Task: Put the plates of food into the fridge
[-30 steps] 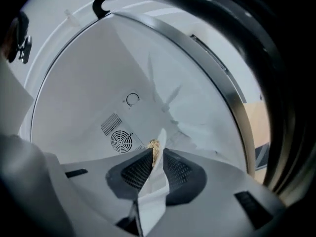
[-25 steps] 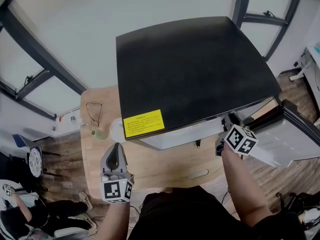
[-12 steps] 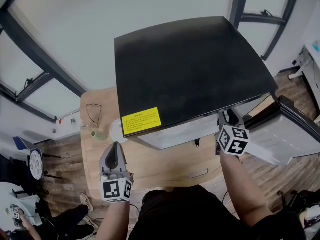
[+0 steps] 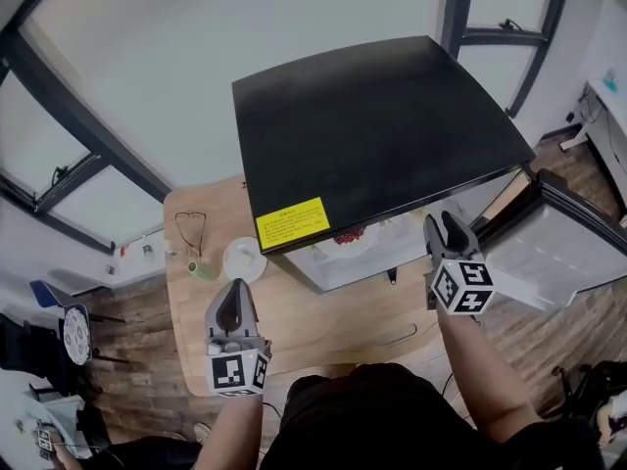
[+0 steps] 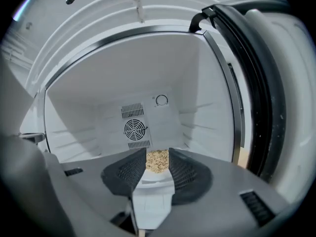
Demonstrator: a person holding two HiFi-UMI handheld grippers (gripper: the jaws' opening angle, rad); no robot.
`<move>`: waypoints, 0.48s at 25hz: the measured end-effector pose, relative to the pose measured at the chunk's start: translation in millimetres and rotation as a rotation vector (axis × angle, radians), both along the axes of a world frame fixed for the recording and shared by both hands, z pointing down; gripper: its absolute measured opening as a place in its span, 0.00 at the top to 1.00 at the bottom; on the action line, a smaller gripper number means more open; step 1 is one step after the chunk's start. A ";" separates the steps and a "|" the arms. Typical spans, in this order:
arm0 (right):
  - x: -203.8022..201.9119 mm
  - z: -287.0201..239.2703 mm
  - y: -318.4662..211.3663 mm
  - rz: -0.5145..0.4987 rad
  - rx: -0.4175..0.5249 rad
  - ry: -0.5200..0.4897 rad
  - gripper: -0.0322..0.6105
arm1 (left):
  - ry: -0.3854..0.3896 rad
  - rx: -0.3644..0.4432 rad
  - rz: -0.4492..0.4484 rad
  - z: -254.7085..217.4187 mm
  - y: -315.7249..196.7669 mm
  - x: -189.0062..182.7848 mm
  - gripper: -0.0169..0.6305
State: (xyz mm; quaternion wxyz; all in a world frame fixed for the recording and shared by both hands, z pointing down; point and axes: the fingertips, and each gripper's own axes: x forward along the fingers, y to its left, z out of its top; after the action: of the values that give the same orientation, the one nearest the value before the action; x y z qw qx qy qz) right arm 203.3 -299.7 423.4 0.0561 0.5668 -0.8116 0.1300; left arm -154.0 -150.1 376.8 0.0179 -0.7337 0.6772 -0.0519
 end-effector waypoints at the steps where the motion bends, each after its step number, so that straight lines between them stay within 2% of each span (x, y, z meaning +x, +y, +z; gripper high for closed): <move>1: -3.4 -2.0 4.6 -0.007 0.008 -0.010 0.72 | 0.000 0.003 -0.003 -0.8 3.3 -4.2 0.97; 6: -32.5 -10.5 37.0 -0.081 0.046 -0.066 0.72 | -0.002 0.015 -0.018 -8.2 27.5 -28.8 0.97; 12: -88.6 0.9 86.5 -0.188 0.035 -0.134 0.72 | -0.021 0.011 -0.052 -11.9 73.2 -73.1 0.97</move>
State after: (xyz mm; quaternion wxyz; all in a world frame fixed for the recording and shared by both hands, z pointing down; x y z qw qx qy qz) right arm 114.7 -213.2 424.3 0.0040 0.4793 -0.8652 0.1475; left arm -227.1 -76.9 364.8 0.0274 -0.7151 0.6962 -0.0563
